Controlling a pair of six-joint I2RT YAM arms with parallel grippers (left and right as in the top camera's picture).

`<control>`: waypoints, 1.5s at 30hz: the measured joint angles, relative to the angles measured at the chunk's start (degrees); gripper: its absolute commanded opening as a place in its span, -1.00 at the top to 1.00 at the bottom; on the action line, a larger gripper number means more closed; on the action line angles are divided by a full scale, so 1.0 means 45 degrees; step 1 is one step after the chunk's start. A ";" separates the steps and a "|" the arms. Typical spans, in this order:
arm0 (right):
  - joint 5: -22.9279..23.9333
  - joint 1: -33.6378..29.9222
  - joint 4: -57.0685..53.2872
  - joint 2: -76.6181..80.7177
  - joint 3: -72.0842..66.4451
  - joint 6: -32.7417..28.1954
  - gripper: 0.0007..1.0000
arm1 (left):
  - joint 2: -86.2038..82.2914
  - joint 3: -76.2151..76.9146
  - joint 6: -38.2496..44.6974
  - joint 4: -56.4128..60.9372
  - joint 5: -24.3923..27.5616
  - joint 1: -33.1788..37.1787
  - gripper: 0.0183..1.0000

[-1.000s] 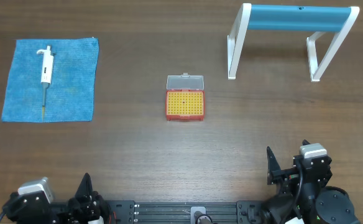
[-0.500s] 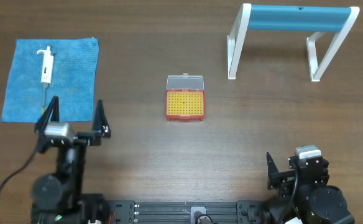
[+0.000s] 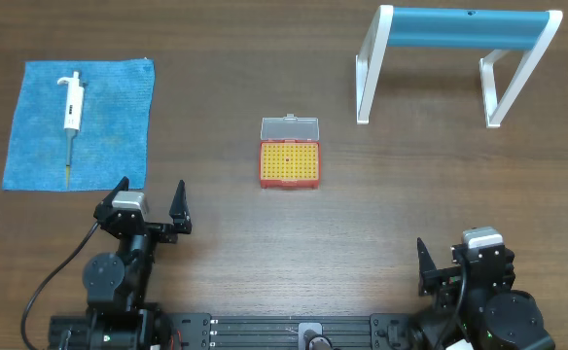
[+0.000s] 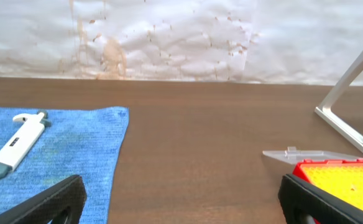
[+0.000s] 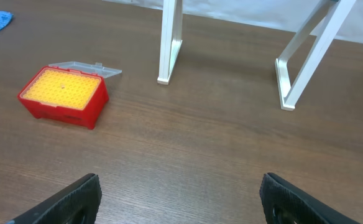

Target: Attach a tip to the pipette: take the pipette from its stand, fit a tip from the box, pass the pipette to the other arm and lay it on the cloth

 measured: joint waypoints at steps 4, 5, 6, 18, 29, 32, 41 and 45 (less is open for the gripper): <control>0.0000 0.0000 0.0000 0.0000 0.0000 0.0000 -0.66 | -0.0010 -0.0267 0.0000 0.0772 0.0000 0.0000 -0.99; 0.0000 0.0000 0.0005 0.0000 0.0000 0.0000 -0.65 | -0.0010 -0.0316 0.0005 0.0782 0.0000 0.0000 -0.99; 0.0000 0.0000 0.0005 0.0000 0.0000 0.0000 -0.66 | -0.0010 -0.0316 0.0000 0.0782 0.0000 0.0000 -0.99; -0.0457 -0.2103 0.2137 -0.0005 -0.0238 0.0005 -0.65 | -0.0010 -0.0316 0.0000 0.0801 0.0000 0.0000 -1.00; -0.3113 -0.6907 1.3590 -0.0869 -0.8281 0.0053 -0.65 | -0.0019 -0.0359 0.0000 0.0850 0.0000 0.0000 -0.99; -0.3254 -0.6907 1.3712 -0.1515 -0.9214 0.0049 -0.65 | -0.0024 -0.0359 0.0000 0.0860 0.0005 0.0000 -0.99; -0.3264 -0.6907 1.3376 -0.1695 -0.9666 -0.0219 -0.66 | -0.0024 -0.0364 0.0005 0.0860 0.0000 0.0000 -0.99; -0.3279 -0.6907 1.3376 -0.1695 -0.9666 -0.0398 -0.66 | -0.0024 -0.0364 0.0000 0.0860 0.0000 0.0000 -0.99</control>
